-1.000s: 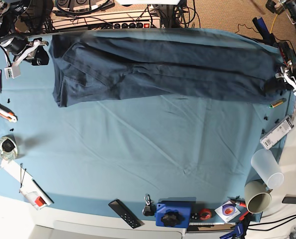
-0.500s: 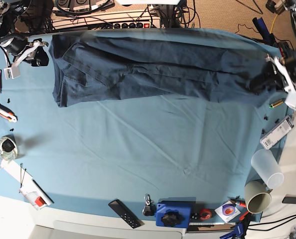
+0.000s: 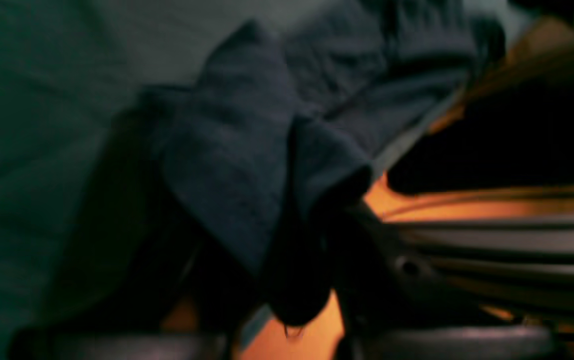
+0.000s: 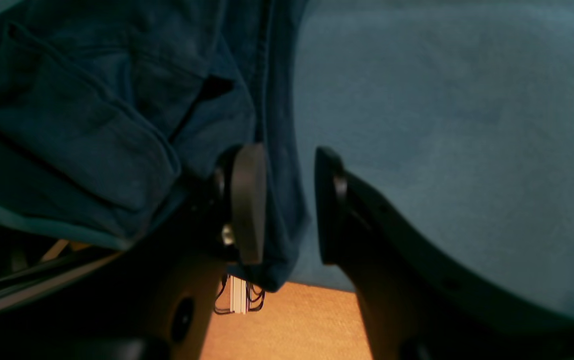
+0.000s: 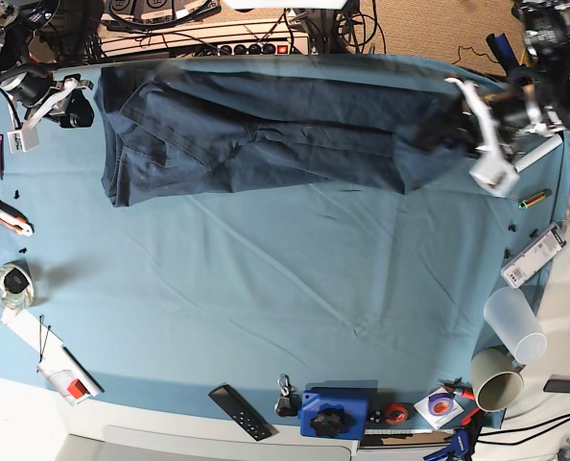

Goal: Fold the T-shirt properly
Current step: 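Drag the strip end with the left gripper toward the right gripper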

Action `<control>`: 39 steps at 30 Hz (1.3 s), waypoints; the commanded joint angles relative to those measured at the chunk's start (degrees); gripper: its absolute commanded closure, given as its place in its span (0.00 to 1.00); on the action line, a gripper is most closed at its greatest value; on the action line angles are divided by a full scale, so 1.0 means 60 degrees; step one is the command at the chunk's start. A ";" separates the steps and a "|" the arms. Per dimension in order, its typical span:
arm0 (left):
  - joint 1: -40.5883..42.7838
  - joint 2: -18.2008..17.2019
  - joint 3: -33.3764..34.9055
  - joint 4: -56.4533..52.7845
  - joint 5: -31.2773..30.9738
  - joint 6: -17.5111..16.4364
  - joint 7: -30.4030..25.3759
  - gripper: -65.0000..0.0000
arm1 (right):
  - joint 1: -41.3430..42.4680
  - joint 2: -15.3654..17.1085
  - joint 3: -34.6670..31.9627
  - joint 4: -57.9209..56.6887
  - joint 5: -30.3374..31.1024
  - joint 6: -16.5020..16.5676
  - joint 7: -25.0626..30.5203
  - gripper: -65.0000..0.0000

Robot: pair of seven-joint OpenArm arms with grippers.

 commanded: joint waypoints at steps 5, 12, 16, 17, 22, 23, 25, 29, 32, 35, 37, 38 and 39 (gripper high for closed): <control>-0.0437 0.0197 0.1406 0.0138 0.1111 -0.0029 -0.0619 1.00 | 0.0004 0.0186 0.0073 0.0160 0.0164 0.0013 0.0197 0.73; -0.1115 0.1497 0.2809 0.0044 0.3031 -0.0018 -0.1056 1.00 | 0.0004 0.0186 0.0073 0.0160 0.0160 0.0013 0.0197 0.73; -0.1169 0.2277 0.3253 -0.0153 0.4262 0.0761 -0.1756 1.00 | 0.0004 0.0186 0.0073 0.0160 0.0164 0.0013 0.0197 0.73; -0.1173 0.2477 0.3304 -0.0153 0.4615 0.0911 -0.1923 1.00 | 0.0004 0.0186 0.0073 0.0160 0.0160 0.0013 0.0197 0.73; -0.1351 0.3286 0.3337 -0.0153 0.6386 0.1781 -0.2029 1.00 | 0.0004 0.0186 0.0073 0.0160 0.0160 0.0013 0.0200 0.73; -0.1341 0.3366 0.3337 -0.0153 0.6743 0.2091 -0.2106 1.00 | 0.0004 0.0186 0.0073 0.0160 0.0160 0.0013 0.0204 0.73; -0.1344 0.3519 0.3337 -0.0153 0.7344 0.2659 -0.2251 1.00 | 0.0004 0.0186 0.0073 0.0160 0.0164 0.0013 0.0204 0.73; -0.1297 0.3566 0.3337 -0.0153 0.7665 0.3275 -0.2222 1.00 | 0.0004 0.0186 0.0073 0.0160 0.0160 0.0013 0.0211 0.73; -0.1209 0.3566 0.3337 -0.0153 0.7144 0.3111 -0.2160 1.00 | 0.0007 0.0186 0.0073 0.0160 0.0164 0.0013 0.0251 0.73; -0.1126 0.3570 0.3337 -0.0153 0.6233 0.2623 -0.1967 1.00 | 0.0007 0.0186 0.0073 0.0160 0.0164 0.0013 0.0426 0.73; -0.1027 0.3570 0.3337 -0.0153 0.5628 0.2404 -0.1963 1.00 | 0.0007 0.0186 0.0069 0.0160 0.0160 0.0013 0.0448 0.73; -0.1009 0.3570 0.3337 -0.0153 0.5388 0.2248 -0.1971 1.00 | 0.0007 0.0186 0.0069 0.0160 0.0160 0.0013 0.0448 0.73; -0.0994 0.3585 0.3340 -0.0153 0.5253 0.2157 -0.1989 1.00 | 0.0004 0.0186 0.0069 0.0160 0.0160 0.0013 0.0444 0.73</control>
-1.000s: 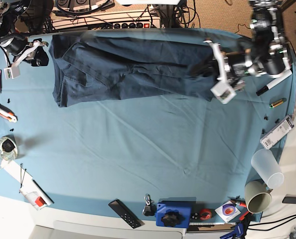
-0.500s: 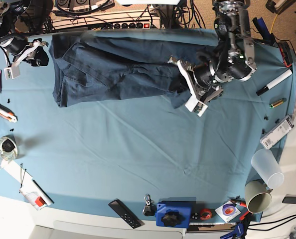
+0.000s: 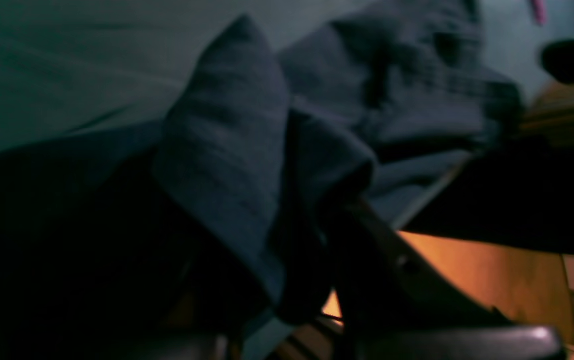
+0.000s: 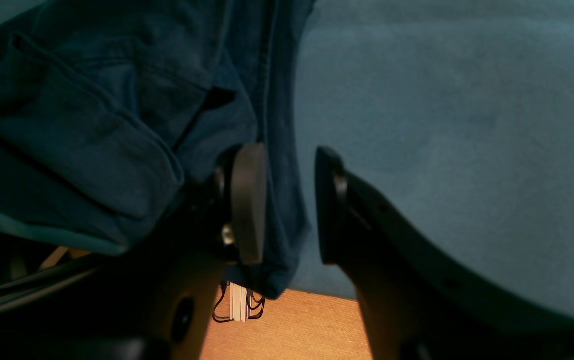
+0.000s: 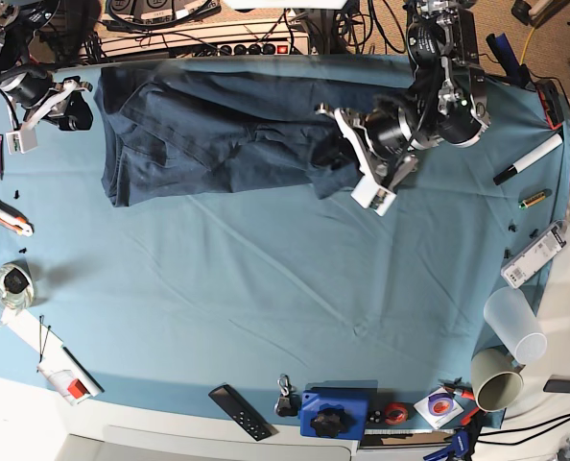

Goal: Fold the T-shirt properly
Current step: 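Drag the strip end with the left gripper toward the right gripper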

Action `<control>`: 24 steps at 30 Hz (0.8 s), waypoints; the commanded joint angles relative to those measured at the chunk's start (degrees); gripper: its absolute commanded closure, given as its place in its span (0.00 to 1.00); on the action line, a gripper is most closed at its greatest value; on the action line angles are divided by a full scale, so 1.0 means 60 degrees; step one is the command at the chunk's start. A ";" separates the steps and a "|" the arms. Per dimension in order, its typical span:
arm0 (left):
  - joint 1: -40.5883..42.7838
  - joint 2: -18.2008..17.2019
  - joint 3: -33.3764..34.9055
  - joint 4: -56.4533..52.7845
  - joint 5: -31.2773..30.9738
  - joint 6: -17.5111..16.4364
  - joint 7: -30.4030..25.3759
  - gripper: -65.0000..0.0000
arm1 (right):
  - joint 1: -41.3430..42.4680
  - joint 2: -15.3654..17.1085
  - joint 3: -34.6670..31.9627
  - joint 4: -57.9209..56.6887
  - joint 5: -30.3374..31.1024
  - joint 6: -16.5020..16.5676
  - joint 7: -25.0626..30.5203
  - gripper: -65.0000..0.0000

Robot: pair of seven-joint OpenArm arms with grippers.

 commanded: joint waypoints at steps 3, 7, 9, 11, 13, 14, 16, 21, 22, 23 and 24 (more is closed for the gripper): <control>-0.0091 0.0280 0.0106 0.0142 -0.0131 -0.0153 -0.0204 1.00 | 0.0007 0.0189 0.0069 0.0160 0.0164 0.0013 0.0219 0.73; -0.0095 0.0470 0.0867 0.0084 0.0463 -0.0175 -0.0590 1.00 | 0.0007 0.0186 0.0073 0.0160 0.0160 0.0013 0.0219 0.73; -0.0098 0.0597 0.1333 0.0084 0.1184 -0.0168 -0.0703 1.00 | 0.0007 0.0189 0.0073 0.0160 0.0164 0.0013 0.0219 0.73; -0.0087 0.0710 0.1687 0.0084 0.1599 -0.0175 -0.0605 1.00 | 0.0004 0.0186 0.0069 0.0160 0.0164 0.0013 0.0215 0.73; -0.0087 0.0736 0.1974 0.0084 0.1592 -0.0178 -0.0448 1.00 | 0.0004 0.0186 0.0069 0.0160 0.0160 0.0013 0.0211 0.73; -0.0087 0.0736 0.2095 0.0084 0.1599 -0.0178 -0.0448 0.94 | 0.0007 0.0186 0.0073 0.0160 0.0160 0.0013 0.0215 0.73; -0.0087 0.0743 0.2248 0.0084 0.1599 -0.0175 -0.0517 0.71 | 0.0007 0.0186 0.0069 0.0160 0.0160 0.0013 0.0222 0.73; -0.0098 0.0761 0.2284 0.0095 0.1596 0.0331 -0.0488 0.49 | 0.0007 0.0189 0.0073 0.0160 0.0160 0.0013 0.0248 0.73; -0.0095 0.0761 0.2284 0.0164 0.1596 0.0375 -0.0342 0.49 | 0.0007 0.0189 0.0073 0.0160 0.0157 0.0013 0.0313 0.73; -0.0087 0.0761 0.2284 0.0262 0.1596 0.0441 -0.0237 0.49 | 0.0007 0.0189 0.0069 0.0160 0.0157 0.0013 0.0364 0.73; -0.0080 0.0758 0.2284 0.0386 0.1596 0.0444 -0.0164 0.49 | 0.0007 0.0186 0.0073 0.0160 0.0160 0.0013 0.0404 0.73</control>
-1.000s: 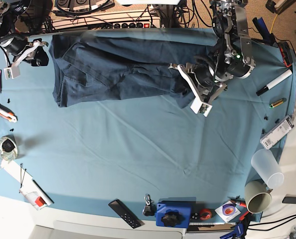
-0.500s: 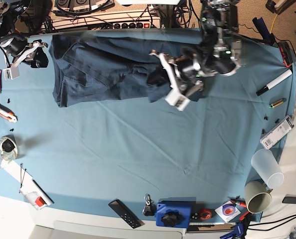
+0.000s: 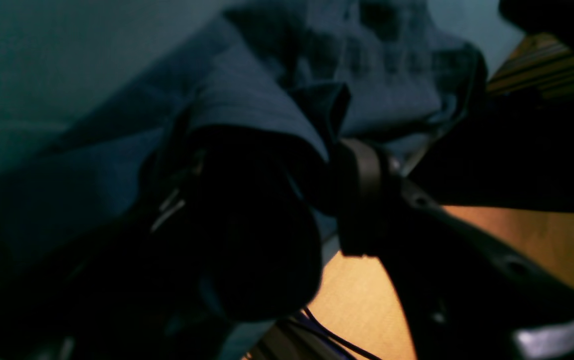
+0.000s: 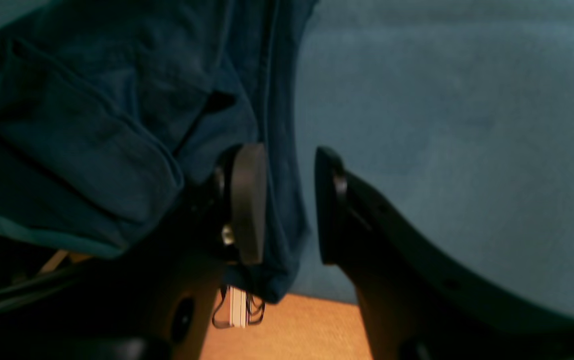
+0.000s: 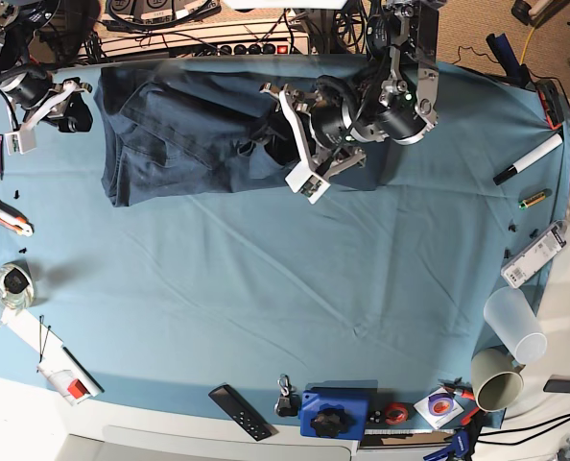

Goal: Fold the T-shirt properly
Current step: 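Drag the strip end with the left gripper toward the right gripper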

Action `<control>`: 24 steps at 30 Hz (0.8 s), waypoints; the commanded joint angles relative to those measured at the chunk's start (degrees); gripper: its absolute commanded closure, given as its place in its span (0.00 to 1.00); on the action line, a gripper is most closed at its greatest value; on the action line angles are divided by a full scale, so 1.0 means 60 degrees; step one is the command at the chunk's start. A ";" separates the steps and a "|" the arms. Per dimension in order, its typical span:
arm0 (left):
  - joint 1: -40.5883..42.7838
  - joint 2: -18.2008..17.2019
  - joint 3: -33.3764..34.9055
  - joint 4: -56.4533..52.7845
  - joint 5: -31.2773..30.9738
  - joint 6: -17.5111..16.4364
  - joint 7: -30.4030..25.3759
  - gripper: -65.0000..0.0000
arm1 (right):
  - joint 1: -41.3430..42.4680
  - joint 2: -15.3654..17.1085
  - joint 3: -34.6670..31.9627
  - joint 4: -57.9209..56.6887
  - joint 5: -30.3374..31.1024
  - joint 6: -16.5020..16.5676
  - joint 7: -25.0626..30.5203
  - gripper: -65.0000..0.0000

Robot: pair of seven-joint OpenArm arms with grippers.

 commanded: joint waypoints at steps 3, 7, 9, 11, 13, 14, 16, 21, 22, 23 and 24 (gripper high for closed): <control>-0.0004 0.0084 0.0026 0.0601 -0.0193 -0.0015 -0.0211 0.49 | 0.0011 0.0186 0.0069 0.0160 0.0160 0.0009 0.0273 0.73; 0.0178 0.0084 0.0026 0.1126 -0.0193 -0.0018 -0.0321 0.49 | 0.0033 0.0189 0.0073 0.0160 0.0127 0.0009 0.0270 0.73; 0.0310 0.0084 0.0026 0.1421 -0.0189 -0.0018 -0.0503 0.49 | 0.0033 0.0186 0.0073 0.0160 0.0127 0.0009 0.0288 0.73; 0.0386 0.0084 0.0026 0.1606 -0.0058 -0.0018 -0.0481 0.49 | 0.0033 0.0189 0.0069 0.0160 0.0127 0.0009 0.0288 0.73; 0.0492 0.0080 0.0026 0.1621 0.0433 -0.0015 -0.0477 0.51 | 0.0033 0.0186 0.0069 0.0160 0.0127 0.0009 0.0288 0.73; 0.0554 0.0084 0.0026 0.1610 0.0736 -0.0015 -0.0484 0.53 | 0.0029 0.0186 0.0069 0.0160 0.0127 0.0009 0.0284 0.73; 0.0627 0.0080 0.0026 0.1566 0.1198 -0.0018 -0.0463 0.57 | 0.0033 0.0189 0.0069 0.0160 0.0131 0.0009 0.0288 0.73; 0.0729 0.0084 0.0058 0.1228 0.1359 -0.0015 -0.0645 0.72 | 0.0029 0.0189 0.0069 0.0160 0.0131 0.0009 0.0310 0.73; 0.0729 0.0084 0.0066 0.1064 0.1239 -0.0015 -0.0747 0.77 | 0.0029 0.0186 0.0073 0.0160 0.0135 0.0009 0.0310 0.73; 0.0718 0.0084 0.0117 0.0871 0.1049 -0.0025 -0.0750 0.82 | 0.0033 0.0189 0.0069 0.0160 0.0135 0.0009 0.0310 0.73; 0.0718 0.0087 0.0186 0.0652 0.0965 -0.0029 -0.0750 0.86 | 0.0029 0.0189 0.0073 0.0160 0.0131 0.0009 0.0310 0.73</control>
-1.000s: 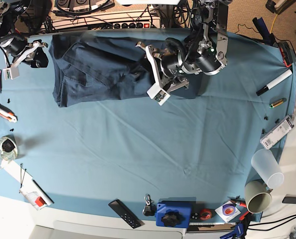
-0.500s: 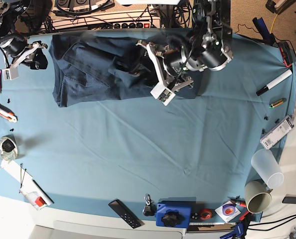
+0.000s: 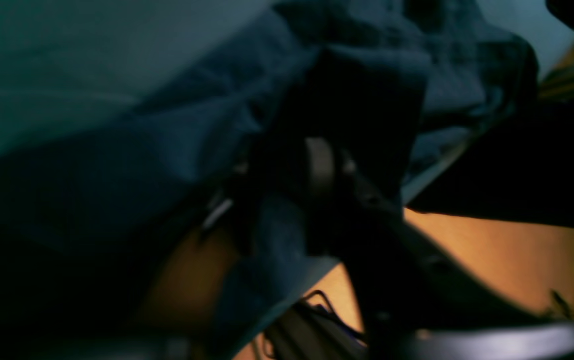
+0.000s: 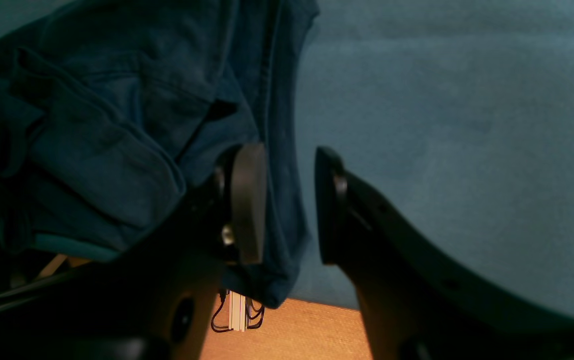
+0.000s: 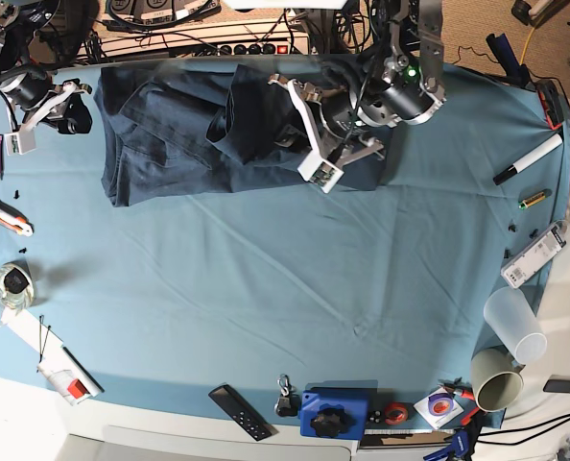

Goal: Fold the T-shirt properly
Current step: 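Drag the strip end with the left gripper toward the right gripper, then release the folded end and raise the left gripper away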

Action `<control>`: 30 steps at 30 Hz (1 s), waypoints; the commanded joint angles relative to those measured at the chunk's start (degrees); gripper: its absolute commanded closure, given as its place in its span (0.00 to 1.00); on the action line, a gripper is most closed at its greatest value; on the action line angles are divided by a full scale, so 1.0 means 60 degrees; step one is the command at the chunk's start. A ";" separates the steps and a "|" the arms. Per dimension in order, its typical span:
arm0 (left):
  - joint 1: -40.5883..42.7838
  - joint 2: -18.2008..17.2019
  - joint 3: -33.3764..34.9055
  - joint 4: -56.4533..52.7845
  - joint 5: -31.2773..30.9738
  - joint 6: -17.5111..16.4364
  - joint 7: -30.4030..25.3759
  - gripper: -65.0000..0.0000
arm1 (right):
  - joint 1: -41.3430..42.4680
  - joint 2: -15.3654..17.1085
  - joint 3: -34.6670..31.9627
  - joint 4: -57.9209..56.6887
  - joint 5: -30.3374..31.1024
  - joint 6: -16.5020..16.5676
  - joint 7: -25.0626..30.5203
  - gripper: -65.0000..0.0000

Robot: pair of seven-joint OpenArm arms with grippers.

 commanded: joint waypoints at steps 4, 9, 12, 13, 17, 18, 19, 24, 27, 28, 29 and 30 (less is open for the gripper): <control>-0.0102 0.0076 0.0535 -0.0911 -0.0219 -0.0175 -0.0350 0.92 | 0.0025 0.0182 0.0073 0.0160 0.0153 0.0013 0.0240 0.73; -0.0532 0.0076 0.1045 -0.1424 -0.0219 0.0029 -0.1242 0.93 | 0.0025 0.0186 0.0069 0.0160 0.0153 0.0013 0.0244 0.73; -0.0933 0.0076 0.1264 -0.1424 -0.0102 0.0149 -0.1676 0.96 | 0.0025 0.0186 0.0073 0.0160 0.0153 0.0013 0.0240 0.73; -0.1067 0.0076 0.1300 -0.1435 0.0015 0.0146 -0.1770 0.98 | 0.0025 0.0186 0.0073 0.0160 0.0153 0.0013 0.0244 0.73; -0.1457 0.0076 0.1304 -0.1971 0.0321 0.0142 -0.1840 1.00 | 0.0025 0.0186 0.0073 0.0160 0.0153 0.0013 0.0240 0.73; -0.1494 0.0076 0.1304 -0.2237 0.0321 0.0135 -0.1792 1.00 | 0.0029 0.0186 0.0073 0.0160 0.0153 0.0013 0.0244 0.73; -0.1497 0.0076 0.1304 -0.2514 0.0317 0.0087 -0.1759 1.00 | 0.0025 0.0186 0.0073 0.0160 0.0149 0.0013 0.0240 0.73; -0.1501 0.0076 0.1304 -0.3537 0.0321 -0.0182 -0.1945 1.00 | 0.0029 0.0186 0.0073 0.0160 0.0153 0.0013 0.0244 0.73; -0.1526 0.0076 0.1300 -0.3738 0.0437 -0.0178 -0.2437 1.00 | 0.0029 0.0186 0.0073 0.0160 0.0149 0.0013 0.0277 0.73; -0.1559 0.0076 0.1300 -0.3738 0.0466 -0.0153 -0.2437 1.00 | 0.0025 0.0186 0.0073 0.0160 0.0153 0.0013 0.0277 0.73; -0.1625 0.0076 0.1300 -0.3738 0.0459 -0.0106 -0.2441 1.00 | 0.0029 0.0186 0.0073 0.0160 0.0153 0.0013 0.0277 0.73; -0.1708 0.0076 0.1300 -0.3738 0.0455 -0.0004 -0.2484 1.00 | 0.0025 0.0186 0.0073 0.0160 0.0153 0.0013 0.0277 0.73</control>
